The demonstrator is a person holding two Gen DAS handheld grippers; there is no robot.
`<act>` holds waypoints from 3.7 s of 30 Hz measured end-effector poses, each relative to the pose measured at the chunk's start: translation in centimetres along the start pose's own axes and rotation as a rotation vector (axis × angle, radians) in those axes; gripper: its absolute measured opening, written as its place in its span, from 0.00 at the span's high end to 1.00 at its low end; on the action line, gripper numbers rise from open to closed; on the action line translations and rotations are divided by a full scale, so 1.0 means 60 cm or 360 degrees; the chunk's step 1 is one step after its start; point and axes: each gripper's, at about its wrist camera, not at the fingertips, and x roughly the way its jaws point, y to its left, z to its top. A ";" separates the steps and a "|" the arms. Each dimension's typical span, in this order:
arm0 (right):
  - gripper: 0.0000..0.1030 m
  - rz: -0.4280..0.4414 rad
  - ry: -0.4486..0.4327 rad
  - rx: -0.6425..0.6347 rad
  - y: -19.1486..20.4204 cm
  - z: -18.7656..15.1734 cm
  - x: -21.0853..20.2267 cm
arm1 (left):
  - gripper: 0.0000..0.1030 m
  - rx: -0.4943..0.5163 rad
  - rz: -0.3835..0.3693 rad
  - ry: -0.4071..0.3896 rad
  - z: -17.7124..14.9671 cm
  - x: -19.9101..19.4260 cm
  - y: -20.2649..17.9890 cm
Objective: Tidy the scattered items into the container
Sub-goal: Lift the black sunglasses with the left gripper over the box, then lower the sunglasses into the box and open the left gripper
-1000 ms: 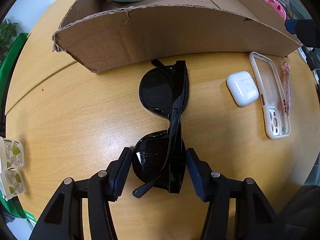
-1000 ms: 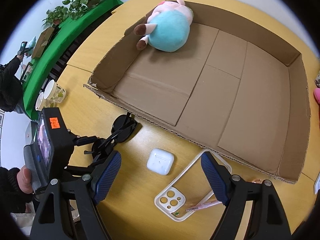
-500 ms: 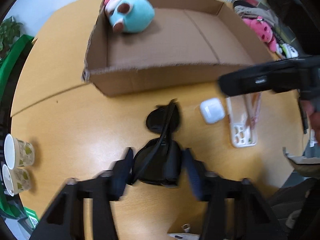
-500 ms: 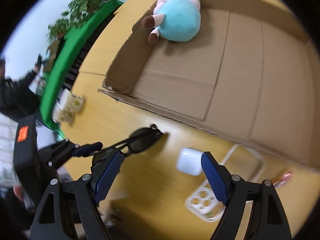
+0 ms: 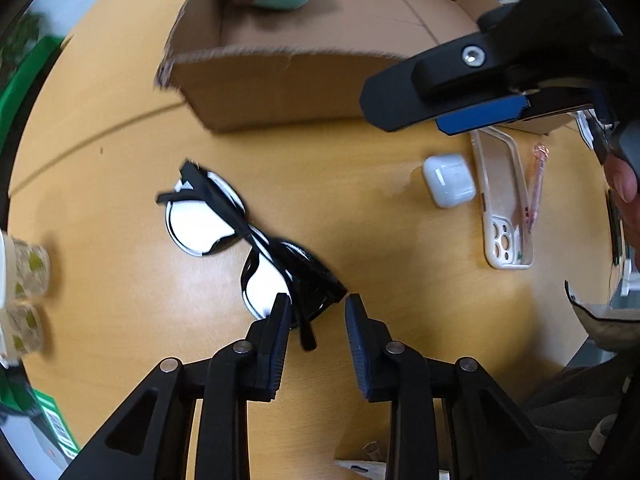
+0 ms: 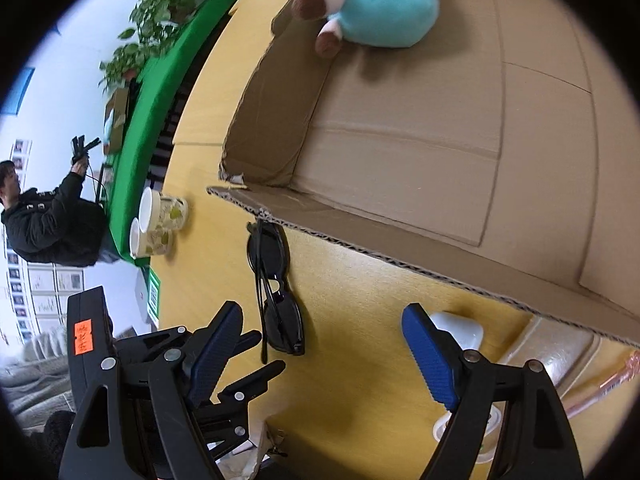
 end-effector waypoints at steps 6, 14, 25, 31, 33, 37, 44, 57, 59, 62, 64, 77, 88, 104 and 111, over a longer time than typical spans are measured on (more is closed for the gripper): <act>0.20 -0.0016 0.0042 -0.0208 0.047 0.022 0.035 | 0.50 -0.0225 -0.0054 -0.0070 -0.029 -0.007 0.039; 0.22 0.0052 0.0193 -0.0313 0.089 0.060 0.108 | 0.50 -0.0487 -0.0230 -0.0143 -0.037 -0.002 0.090; 0.81 0.0053 0.0417 -0.0259 0.072 0.056 0.168 | 0.74 -0.0686 -0.0445 -0.0183 -0.013 0.012 0.148; 0.87 0.0113 0.0383 -0.0229 0.051 0.040 0.143 | 0.91 -0.0582 -0.0463 -0.0145 -0.016 0.002 0.140; 0.88 0.0149 0.0350 -0.0207 0.042 0.035 0.126 | 0.92 -0.0556 -0.0463 -0.0149 -0.018 -0.009 0.139; 0.88 0.0213 0.0268 -0.0162 0.035 0.022 0.077 | 0.92 -0.0459 -0.0493 -0.0182 -0.020 -0.045 0.129; 0.88 0.0314 0.0023 -0.0100 0.037 0.017 -0.051 | 0.92 -0.0265 -0.0511 -0.0308 0.010 -0.146 0.094; 0.91 0.0432 -0.0503 0.0063 -0.041 0.094 -0.286 | 0.93 0.0148 -0.0532 -0.0528 0.187 -0.258 -0.022; 0.91 0.0435 -0.0558 0.0089 -0.053 0.105 -0.303 | 0.94 0.0208 -0.0534 -0.0541 0.220 -0.262 -0.034; 0.91 0.0436 -0.0619 0.0120 -0.084 0.130 -0.326 | 0.94 0.0278 -0.0559 -0.0542 0.272 -0.264 -0.054; 0.91 0.0424 -0.0642 0.0133 -0.098 0.146 -0.330 | 0.95 0.0296 -0.0587 -0.0525 0.299 -0.253 -0.057; 0.91 0.0381 -0.0578 0.0258 -0.229 0.267 -0.258 | 0.95 0.0256 -0.0665 -0.0302 0.494 -0.079 -0.079; 0.91 0.0360 -0.0436 0.0379 -0.342 0.363 -0.146 | 0.95 0.0074 -0.0659 -0.0086 0.591 0.071 -0.064; 0.25 0.0146 -0.0693 0.0365 -0.342 0.326 -0.197 | 0.31 -0.0018 -0.0434 -0.0202 0.560 0.008 -0.056; 0.24 -0.0391 -0.0873 0.0029 -0.228 0.201 -0.318 | 0.13 -0.0017 -0.0020 -0.0589 0.469 -0.152 -0.070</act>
